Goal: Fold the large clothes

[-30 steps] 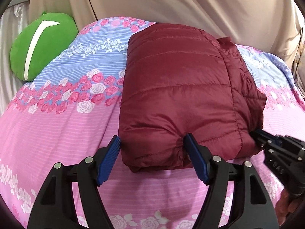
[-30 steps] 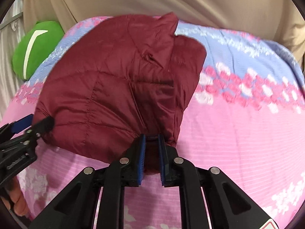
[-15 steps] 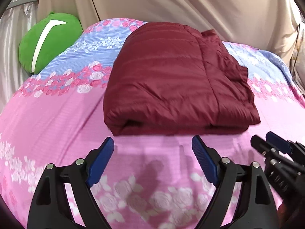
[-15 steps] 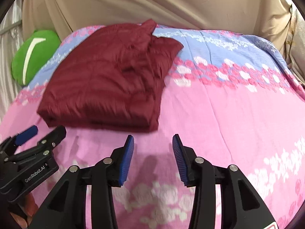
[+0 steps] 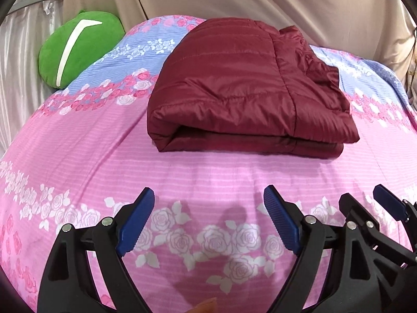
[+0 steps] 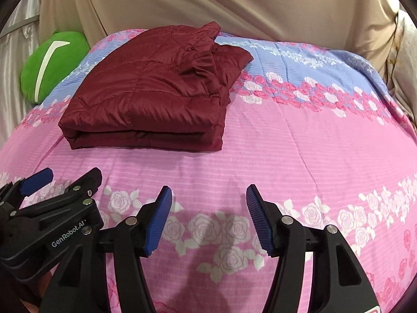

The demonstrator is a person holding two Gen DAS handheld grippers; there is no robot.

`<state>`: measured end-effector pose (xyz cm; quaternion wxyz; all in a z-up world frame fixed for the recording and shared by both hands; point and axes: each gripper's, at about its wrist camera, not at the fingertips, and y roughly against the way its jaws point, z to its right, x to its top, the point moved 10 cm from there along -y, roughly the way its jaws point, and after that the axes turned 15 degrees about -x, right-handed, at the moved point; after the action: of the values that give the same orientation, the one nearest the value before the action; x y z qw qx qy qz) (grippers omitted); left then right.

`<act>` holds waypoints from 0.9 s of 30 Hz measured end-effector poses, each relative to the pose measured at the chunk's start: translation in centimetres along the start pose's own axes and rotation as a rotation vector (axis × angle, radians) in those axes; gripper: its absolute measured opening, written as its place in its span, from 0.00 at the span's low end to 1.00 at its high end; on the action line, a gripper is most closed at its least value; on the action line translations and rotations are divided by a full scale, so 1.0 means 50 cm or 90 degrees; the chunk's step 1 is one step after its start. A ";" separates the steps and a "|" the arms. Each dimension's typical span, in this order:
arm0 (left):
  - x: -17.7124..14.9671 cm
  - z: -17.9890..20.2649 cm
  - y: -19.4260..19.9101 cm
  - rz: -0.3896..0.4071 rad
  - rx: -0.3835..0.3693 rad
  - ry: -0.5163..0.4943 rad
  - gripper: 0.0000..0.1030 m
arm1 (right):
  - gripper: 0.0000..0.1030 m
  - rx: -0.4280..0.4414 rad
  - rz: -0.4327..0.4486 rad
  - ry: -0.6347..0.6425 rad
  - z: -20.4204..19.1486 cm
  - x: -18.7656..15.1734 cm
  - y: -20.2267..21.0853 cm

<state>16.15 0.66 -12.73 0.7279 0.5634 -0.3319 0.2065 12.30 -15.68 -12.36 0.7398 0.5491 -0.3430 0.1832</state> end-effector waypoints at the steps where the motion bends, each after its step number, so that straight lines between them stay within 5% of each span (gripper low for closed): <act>1: -0.002 0.001 0.000 -0.002 0.003 0.000 0.81 | 0.57 0.000 -0.002 -0.002 0.000 -0.003 0.001; 27: -0.018 -0.009 -0.010 -0.025 0.029 0.008 0.80 | 0.57 -0.017 -0.014 0.010 -0.004 -0.014 -0.004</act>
<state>15.99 1.02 -13.78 0.7210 0.5849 -0.3113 0.2029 12.00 -15.50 -13.04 0.7518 0.5415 -0.3331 0.1748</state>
